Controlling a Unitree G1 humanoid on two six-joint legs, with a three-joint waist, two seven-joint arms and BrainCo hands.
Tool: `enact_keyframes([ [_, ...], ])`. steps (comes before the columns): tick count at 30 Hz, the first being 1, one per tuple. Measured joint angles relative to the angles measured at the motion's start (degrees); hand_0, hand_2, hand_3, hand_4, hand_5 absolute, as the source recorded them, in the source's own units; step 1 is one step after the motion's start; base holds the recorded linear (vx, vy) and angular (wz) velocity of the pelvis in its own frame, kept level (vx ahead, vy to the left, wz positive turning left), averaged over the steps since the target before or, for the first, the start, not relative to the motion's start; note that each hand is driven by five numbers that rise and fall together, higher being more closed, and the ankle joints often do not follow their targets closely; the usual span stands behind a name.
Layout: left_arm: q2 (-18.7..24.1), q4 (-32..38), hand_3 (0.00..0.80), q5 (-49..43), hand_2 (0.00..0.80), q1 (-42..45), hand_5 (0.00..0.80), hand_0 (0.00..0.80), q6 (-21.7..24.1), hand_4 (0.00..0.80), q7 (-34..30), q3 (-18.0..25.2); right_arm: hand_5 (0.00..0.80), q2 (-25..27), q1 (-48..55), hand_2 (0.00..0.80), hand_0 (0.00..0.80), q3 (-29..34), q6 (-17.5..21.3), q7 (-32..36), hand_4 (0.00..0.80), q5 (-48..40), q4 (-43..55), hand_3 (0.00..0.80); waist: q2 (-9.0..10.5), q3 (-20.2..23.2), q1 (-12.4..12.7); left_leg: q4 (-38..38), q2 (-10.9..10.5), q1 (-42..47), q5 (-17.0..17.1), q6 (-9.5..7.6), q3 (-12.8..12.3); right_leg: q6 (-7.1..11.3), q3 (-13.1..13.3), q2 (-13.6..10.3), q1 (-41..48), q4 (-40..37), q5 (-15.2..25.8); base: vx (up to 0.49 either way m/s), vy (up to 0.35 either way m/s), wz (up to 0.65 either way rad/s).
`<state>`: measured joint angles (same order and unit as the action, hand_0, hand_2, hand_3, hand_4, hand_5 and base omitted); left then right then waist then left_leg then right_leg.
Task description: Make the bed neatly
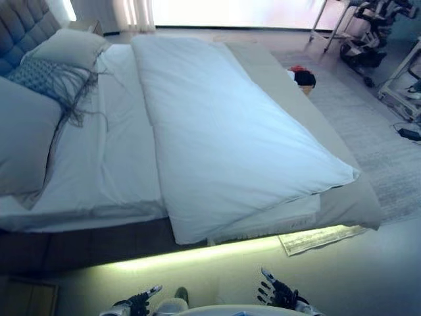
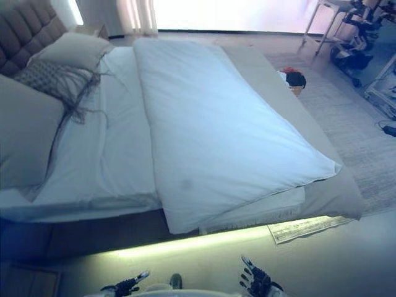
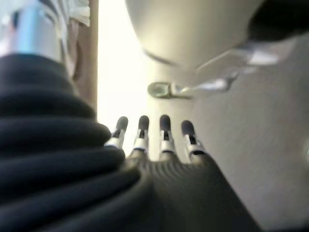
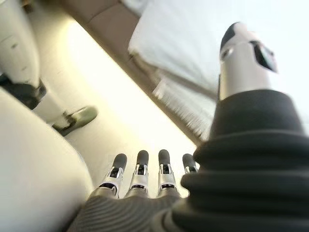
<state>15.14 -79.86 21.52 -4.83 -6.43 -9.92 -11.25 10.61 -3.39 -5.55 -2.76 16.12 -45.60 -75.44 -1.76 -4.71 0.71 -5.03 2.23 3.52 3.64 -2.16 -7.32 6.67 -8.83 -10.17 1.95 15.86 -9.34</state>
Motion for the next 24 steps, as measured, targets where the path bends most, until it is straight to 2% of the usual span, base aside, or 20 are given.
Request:
enact_keyframes([
  [2,0.3,0.0,0.0,0.0,0.0,-0.4,0.0,0.0,0.0,0.0,0.0,0.0,0.0,0.8,-0.1,0.0,0.0,-0.1,0.3,0.1,0.0,-0.7,0.8,0.0,-0.08,0.0,-1.1,0.0,0.0,0.0,-0.5,-0.01,0.4,1.42,0.0,0.7,-4.3,-11.1,3.4,0.15,-0.147,0.09],
  [4,0.9,-0.3,0.0,0.0,0.0,-0.4,0.0,0.0,-0.1,0.0,0.0,0.1,0.0,1.1,-0.4,0.0,0.0,-0.1,0.5,0.0,0.0,-1.1,0.9,0.0,0.41,0.1,-2.1,-0.3,-0.3,0.1,-1.3,0.08,1.6,2.45,0.5,1.0,-7.9,-17.8,10.0,0.152,-0.135,0.29],
  [5,0.9,-0.3,0.0,0.0,0.0,0.6,0.0,0.0,-0.1,0.0,0.0,0.3,0.0,1.2,-0.7,0.0,0.0,0.0,1.0,-0.2,0.0,-1.3,0.9,0.0,1.59,0.2,-2.9,-0.3,-0.4,0.1,-1.6,0.47,2.0,2.08,0.4,0.8,-9.5,-18.4,12.5,0.169,-0.118,0.49],
  [6,1.1,0.0,0.0,0.0,0.0,1.5,0.0,0.0,-0.1,0.0,0.0,0.3,0.0,1.1,-0.5,0.0,0.0,0.0,1.1,-0.4,0.0,-1.3,0.6,0.0,2.34,0.5,-3.6,-0.3,-0.6,0.3,-1.8,0.84,2.2,2.02,0.4,0.2,-10.9,-16.8,13.2,0.206,-0.13,0.64],
  [7,1.2,-0.1,0.0,0.0,0.0,2.4,0.0,0.0,-0.1,0.0,0.0,0.3,0.0,0.8,0.1,0.0,0.0,0.2,1.2,-0.7,0.0,-1.3,0.3,0.0,3.85,0.7,-4.0,-0.2,-0.7,1.1,-2.2,1.49,2.1,1.86,0.3,-0.1,-11.0,-14.3,12.6,0.228,-0.135,0.86],
  [8,1.6,-0.1,0.0,0.0,0.0,3.1,0.0,0.0,0.0,0.0,0.0,0.4,0.0,0.2,1.2,0.0,0.0,0.3,1.1,-1.1,0.0,-1.3,-0.2,0.0,5.97,1.5,-4.0,-0.2,-0.8,1.9,-2.7,2.79,1.8,0.5,0.6,-0.5,-9.9,-13.7,12.1,0.241,-0.143,0.92],
  [9,1.2,0.1,0.0,0.0,0.0,3.9,0.0,0.0,0.0,0.0,0.3,0.3,0.0,0.2,1.9,0.0,0.0,0.6,1.1,-2.1,0.0,-1.3,-1.0,0.0,6.01,1.6,-4.0,0.2,0.2,3.0,-2.9,3.93,1.5,0.06,0.3,0.2,-9.1,-12.8,12.8,0.258,-0.164,0.82],
  [10,0.6,0.1,0.0,0.1,0.0,4.8,0.0,0.0,0.0,0.0,0.3,0.3,0.0,0.4,2.6,0.0,0.0,0.6,1.2,-2.8,0.0,-1.3,-1.3,0.0,5.67,1.8,-4.0,0.9,1.9,3.9,-3.3,4.67,1.2,-0.07,0.0,1.6,-7.8,-13.0,12.9,0.262,-0.18,0.55],
  [13,-1.1,0.1,0.0,0.0,0.0,7.4,0.0,0.0,-0.3,0.0,0.4,2.2,0.0,1.3,3.2,0.0,0.0,0.6,1.5,-2.9,0.0,-2.2,-1.1,0.0,3.27,2.3,-2.0,2.9,5.4,4.1,-5.2,7.62,1.0,-3.2,-1.5,4.7,-5.6,-14.3,13.5,0.269,-0.184,0.09],
  [15,-1.5,0.0,0.0,-0.2,0.0,8.1,0.0,0.0,-0.5,0.0,0.5,2.9,0.0,1.7,3.1,0.0,0.0,0.8,1.9,-2.8,0.0,-4.1,-0.9,0.0,2.35,2.3,-1.3,3.0,6.7,4.9,-5.9,8.68,0.9,-4.56,-1.8,6.3,-3.6,-16.5,14.3,0.162,-0.118,-0.01],
  [18,-1.6,-0.2,0.0,-0.6,0.0,8.4,0.0,0.0,0.0,0.0,0.8,2.9,0.0,2.3,2.2,0.0,0.0,2.0,2.6,-2.8,0.0,-5.3,0.8,0.0,0.89,2.0,-1.1,7.2,7.8,3.9,-7.9,10.82,1.3,-5.18,-2.1,7.4,-2.0,-18.2,14.4,0.101,-0.052,0.0],
  [20,-1.7,-0.2,0.0,-0.8,0.0,8.1,0.0,0.0,0.8,0.0,0.6,2.9,0.0,3.0,1.1,0.0,0.0,2.3,3.0,-2.8,0.0,-5.9,0.9,0.0,0.64,1.6,-1.2,10.2,7.7,1.9,-9.3,10.71,1.2,-5.24,-2.1,7.1,-1.8,-18.9,14.9,0.009,0.05,0.02],
  [22,-1.7,0.2,0.0,-2.2,0.0,6.7,0.0,0.0,1.2,0.0,-0.2,2.6,0.0,4.3,-0.4,0.0,0.0,2.4,3.8,-3.4,0.0,-7.5,1.1,0.0,-0.18,0.1,-1.2,9.6,7.3,1.6,-9.5,10.38,1.1,-5.02,-2.0,6.7,-2.5,-18.2,15.6,-0.129,0.058,0.0],
  [24,-1.5,0.3,0.0,-2.2,0.0,4.4,0.0,0.0,1.2,0.0,-0.2,0.1,0.0,5.4,-2.6,0.0,0.0,2.5,4.1,-4.2,0.0,-11.4,1.1,0.0,-0.46,-1.3,-1.2,10.1,6.3,-1.3,-9.1,9.65,1.2,-4.66,-1.9,5.6,-5.5,-17.5,16.2,-0.241,0.017,0.02],
])
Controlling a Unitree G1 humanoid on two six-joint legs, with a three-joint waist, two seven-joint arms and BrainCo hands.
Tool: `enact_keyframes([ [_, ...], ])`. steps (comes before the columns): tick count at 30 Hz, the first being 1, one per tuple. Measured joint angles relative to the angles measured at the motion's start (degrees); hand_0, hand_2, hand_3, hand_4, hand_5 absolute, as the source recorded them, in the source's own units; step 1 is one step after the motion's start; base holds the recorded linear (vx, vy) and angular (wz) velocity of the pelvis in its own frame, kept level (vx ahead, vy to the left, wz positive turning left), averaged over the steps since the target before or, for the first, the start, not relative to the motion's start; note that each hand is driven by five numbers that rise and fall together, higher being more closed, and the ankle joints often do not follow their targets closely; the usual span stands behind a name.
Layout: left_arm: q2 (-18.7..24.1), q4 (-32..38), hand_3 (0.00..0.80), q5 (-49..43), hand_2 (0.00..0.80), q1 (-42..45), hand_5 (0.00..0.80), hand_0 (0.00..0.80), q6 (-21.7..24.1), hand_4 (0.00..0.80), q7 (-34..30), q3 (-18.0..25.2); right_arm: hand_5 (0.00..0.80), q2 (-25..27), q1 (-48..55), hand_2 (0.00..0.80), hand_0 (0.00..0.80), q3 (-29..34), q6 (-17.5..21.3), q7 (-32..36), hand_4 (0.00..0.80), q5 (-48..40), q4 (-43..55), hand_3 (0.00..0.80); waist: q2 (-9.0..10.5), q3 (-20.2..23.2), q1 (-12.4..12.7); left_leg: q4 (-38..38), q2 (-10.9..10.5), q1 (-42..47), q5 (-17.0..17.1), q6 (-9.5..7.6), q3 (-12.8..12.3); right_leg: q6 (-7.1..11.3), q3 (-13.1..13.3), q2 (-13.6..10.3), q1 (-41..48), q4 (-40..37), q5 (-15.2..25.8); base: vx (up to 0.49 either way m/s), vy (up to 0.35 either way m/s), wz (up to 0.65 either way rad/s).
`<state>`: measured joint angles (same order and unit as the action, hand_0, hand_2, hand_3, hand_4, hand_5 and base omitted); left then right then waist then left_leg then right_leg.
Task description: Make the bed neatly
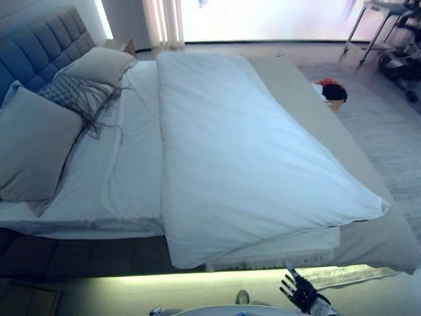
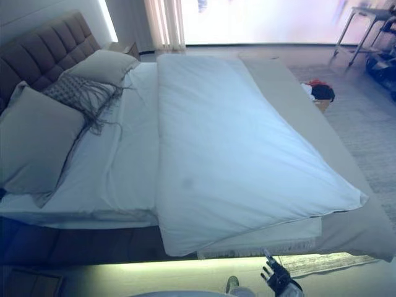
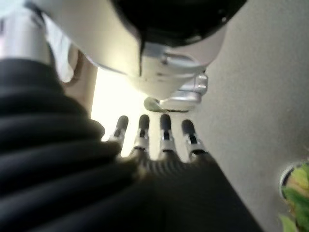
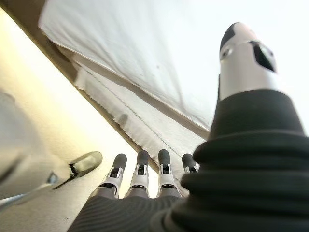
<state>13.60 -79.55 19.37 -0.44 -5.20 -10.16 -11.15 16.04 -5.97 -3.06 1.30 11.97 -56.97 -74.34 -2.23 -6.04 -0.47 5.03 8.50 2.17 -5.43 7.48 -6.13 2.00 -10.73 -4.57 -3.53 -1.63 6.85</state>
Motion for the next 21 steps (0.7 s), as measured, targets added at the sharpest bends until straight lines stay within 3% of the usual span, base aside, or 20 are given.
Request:
enact_keyframes([
  [5,0.3,0.2,0.0,0.6,0.0,-7.3,0.0,0.0,0.0,0.0,0.4,-1.9,0.0,0.6,-8.2,0.0,0.0,0.0,0.9,-0.5,0.0,-7.3,0.0,0.0,-0.11,-5.4,-0.1,4.0,-2.0,-9.8,0.9,-1.29,0.2,0.37,0.2,-2.7,-9.8,3.7,1.2,-0.255,0.0,0.07],
  [12,2.0,1.6,0.0,6.6,0.0,-18.8,0.0,0.0,0.6,0.0,1.4,-2.3,0.0,1.1,-23.9,0.0,0.0,-0.1,0.9,-1.0,0.0,-12.5,0.1,0.0,0.29,-16.6,-0.5,21.1,-2.2,-26.3,-4.0,-3.13,0.1,0.12,2.4,-4.7,-25.0,16.4,-1.2,-0.174,0.037,-0.05],
  [21,3.1,5.0,0.0,10.3,0.0,-25.2,0.0,0.0,1.2,0.0,4.0,-5.2,0.0,5.9,-31.1,0.0,0.0,-1.2,0.9,-3.1,0.0,-14.3,0.2,0.0,-0.37,-20.7,-1.8,37.2,-1.6,-43.7,-8.8,-5.66,0.0,0.85,4.8,-6.0,-41.0,26.9,-1.5,-0.131,0.02,-0.08],
])
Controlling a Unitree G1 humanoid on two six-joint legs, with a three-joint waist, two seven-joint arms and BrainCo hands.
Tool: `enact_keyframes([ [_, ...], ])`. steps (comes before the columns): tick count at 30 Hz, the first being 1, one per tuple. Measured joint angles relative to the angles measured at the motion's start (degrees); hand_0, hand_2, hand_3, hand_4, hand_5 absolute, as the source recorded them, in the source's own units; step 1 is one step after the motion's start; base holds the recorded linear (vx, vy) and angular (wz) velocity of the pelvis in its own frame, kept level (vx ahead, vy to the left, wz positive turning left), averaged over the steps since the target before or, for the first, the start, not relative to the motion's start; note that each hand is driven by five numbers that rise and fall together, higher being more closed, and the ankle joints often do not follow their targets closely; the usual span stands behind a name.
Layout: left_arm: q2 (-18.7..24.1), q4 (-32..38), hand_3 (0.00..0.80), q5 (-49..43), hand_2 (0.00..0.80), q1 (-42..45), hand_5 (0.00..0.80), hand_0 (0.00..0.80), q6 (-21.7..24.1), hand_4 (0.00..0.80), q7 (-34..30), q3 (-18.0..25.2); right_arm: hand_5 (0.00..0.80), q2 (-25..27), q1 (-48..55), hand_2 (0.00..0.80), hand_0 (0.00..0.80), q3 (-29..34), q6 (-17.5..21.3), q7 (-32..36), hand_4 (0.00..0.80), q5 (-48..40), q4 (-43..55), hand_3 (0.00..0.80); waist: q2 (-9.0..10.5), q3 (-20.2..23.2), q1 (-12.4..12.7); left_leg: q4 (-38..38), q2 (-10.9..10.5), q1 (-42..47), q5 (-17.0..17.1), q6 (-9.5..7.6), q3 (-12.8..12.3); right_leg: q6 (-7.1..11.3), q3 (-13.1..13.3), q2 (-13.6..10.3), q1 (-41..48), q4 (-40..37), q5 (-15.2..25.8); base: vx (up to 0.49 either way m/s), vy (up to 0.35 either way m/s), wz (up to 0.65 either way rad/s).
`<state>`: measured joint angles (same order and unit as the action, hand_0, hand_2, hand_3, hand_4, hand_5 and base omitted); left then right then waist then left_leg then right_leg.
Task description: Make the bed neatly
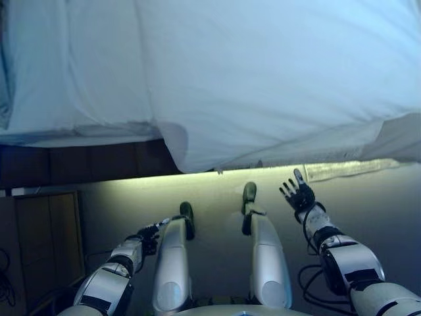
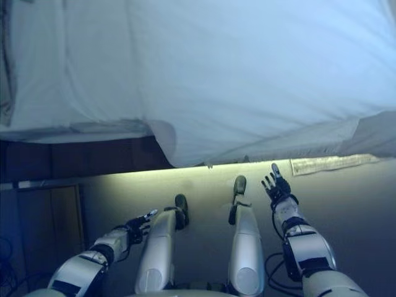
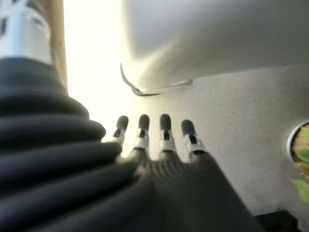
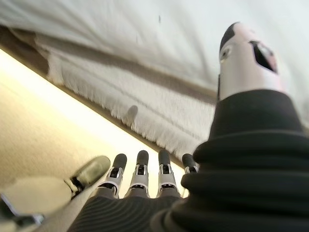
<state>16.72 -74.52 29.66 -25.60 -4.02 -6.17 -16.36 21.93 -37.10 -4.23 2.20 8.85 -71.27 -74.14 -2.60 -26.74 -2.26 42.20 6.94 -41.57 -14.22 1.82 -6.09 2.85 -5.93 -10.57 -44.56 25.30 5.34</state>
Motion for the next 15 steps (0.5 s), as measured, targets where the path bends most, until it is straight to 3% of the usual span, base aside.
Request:
enact_keyframes([
  [9,2.3,1.9,0.0,3.2,0.0,-1.5,0.0,0.0,-0.3,0.0,1.1,-0.5,0.0,6.9,-8.3,0.0,0.0,-0.2,-1.4,0.1,0.0,-1.5,0.6,0.0,-0.83,-0.8,0.5,15.6,1.2,-12.1,-5.1,-0.5,1.5,-0.82,0.7,-1.9,-13.5,17.9,-5.7,-0.049,-0.035,-0.01],
  [15,2.4,2.6,0.0,7.7,0.0,-0.8,0.0,0.0,-0.1,0.0,-0.4,1.0,0.0,13.7,-15.5,0.0,0.0,-1.4,-4.0,-0.6,0.0,2.9,1.7,0.0,-1.24,-0.8,3.1,22.0,1.3,-17.7,-6.4,0.24,3.7,-2.19,0.5,-2.5,-19.5,25.8,-8.3,0.047,-0.048,0.05],
])
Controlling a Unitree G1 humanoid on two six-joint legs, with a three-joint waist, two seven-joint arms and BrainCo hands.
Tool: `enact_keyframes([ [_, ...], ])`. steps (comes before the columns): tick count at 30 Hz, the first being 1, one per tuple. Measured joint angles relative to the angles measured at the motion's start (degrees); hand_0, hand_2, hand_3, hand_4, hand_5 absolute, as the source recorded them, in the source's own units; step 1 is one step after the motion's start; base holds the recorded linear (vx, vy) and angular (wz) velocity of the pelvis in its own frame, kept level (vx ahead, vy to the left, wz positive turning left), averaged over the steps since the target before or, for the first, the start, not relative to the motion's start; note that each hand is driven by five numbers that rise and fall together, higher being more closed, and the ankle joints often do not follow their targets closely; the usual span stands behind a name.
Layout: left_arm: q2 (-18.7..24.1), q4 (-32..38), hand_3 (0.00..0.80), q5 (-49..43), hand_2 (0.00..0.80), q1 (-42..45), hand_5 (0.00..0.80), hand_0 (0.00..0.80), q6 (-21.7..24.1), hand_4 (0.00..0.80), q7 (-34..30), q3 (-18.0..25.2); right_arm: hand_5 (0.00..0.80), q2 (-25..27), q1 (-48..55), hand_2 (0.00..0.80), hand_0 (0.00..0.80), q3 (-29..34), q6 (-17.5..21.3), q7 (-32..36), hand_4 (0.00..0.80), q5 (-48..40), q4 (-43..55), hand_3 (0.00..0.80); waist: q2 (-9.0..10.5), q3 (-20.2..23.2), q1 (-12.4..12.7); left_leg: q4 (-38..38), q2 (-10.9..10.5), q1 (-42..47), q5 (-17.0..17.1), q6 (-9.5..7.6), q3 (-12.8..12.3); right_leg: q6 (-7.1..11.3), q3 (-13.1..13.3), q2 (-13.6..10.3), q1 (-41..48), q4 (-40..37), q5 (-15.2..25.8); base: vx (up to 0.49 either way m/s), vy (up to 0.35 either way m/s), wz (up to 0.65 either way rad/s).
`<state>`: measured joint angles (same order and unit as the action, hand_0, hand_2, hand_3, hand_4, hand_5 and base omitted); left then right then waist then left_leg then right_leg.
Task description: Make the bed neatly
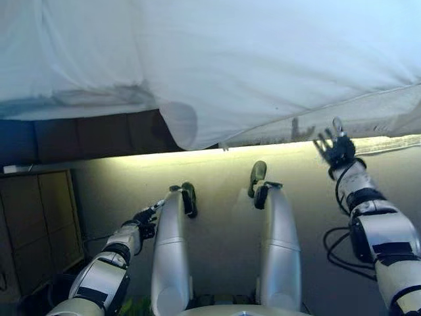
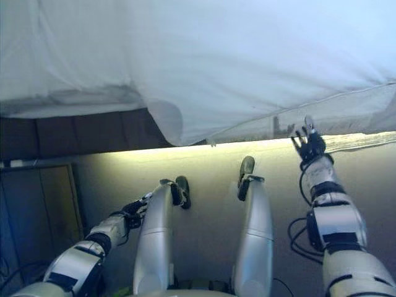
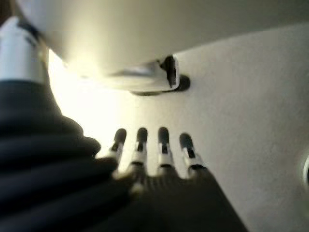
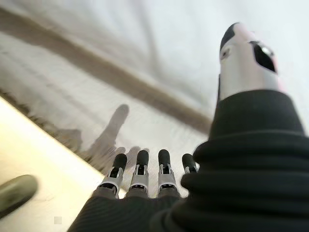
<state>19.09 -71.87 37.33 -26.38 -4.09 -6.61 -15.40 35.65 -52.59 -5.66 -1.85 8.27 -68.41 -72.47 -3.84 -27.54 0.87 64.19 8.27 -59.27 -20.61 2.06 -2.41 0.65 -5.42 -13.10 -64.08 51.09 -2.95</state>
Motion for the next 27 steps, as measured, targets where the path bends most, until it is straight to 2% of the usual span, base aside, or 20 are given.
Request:
enact_keyframes([
  [4,0.1,-0.1,0.0,0.0,0.0,3.0,0.0,0.0,0.0,0.0,-0.8,0.8,0.0,2.3,-4.1,0.0,0.0,-0.9,-1.8,-0.1,0.0,2.4,0.0,0.0,-0.07,0.0,0.2,2.2,-0.2,-2.7,-0.2,0.26,1.5,-0.53,-0.5,-0.2,-2.2,2.7,-0.9,0.081,-0.024,0.09],
  [14,1.1,1.8,0.0,1.5,0.0,10.1,0.0,0.0,1.0,0.0,-2.8,0.9,0.0,8.3,-8.3,0.0,0.0,-3.3,-5.8,-0.1,0.0,4.3,0.1,0.0,-0.48,0.3,3.0,5.8,-1.6,-6.3,-0.7,0.72,3.4,-0.64,-0.7,-1.2,-5.4,7.0,-2.3,0.073,-0.005,0.07],
  [18,1.9,3.4,0.0,2.0,0.0,12.3,0.0,0.0,1.1,0.0,-3.1,0.9,0.0,8.7,-9.7,0.0,0.0,-4.4,-5.8,-0.1,0.0,4.3,0.1,0.0,-0.48,0.3,3.2,6.9,-1.9,-7.2,-0.8,0.82,4.2,-0.67,-0.6,-1.2,-5.9,8.2,-2.7,0.02,-0.001,0.06],
  [27,2.4,7.3,0.0,2.2,0.0,15.5,0.0,0.0,1.0,0.0,-3.9,0.8,0.0,10.5,-10.4,0.0,0.0,-6.3,-6.4,1.9,0.0,4.3,2.6,0.0,-0.59,0.3,3.4,8.1,-2.1,-6.9,-0.7,0.68,4.4,-0.75,-0.3,-1.3,-5.7,9.5,-2.8,0.013,0.005,0.0],
])
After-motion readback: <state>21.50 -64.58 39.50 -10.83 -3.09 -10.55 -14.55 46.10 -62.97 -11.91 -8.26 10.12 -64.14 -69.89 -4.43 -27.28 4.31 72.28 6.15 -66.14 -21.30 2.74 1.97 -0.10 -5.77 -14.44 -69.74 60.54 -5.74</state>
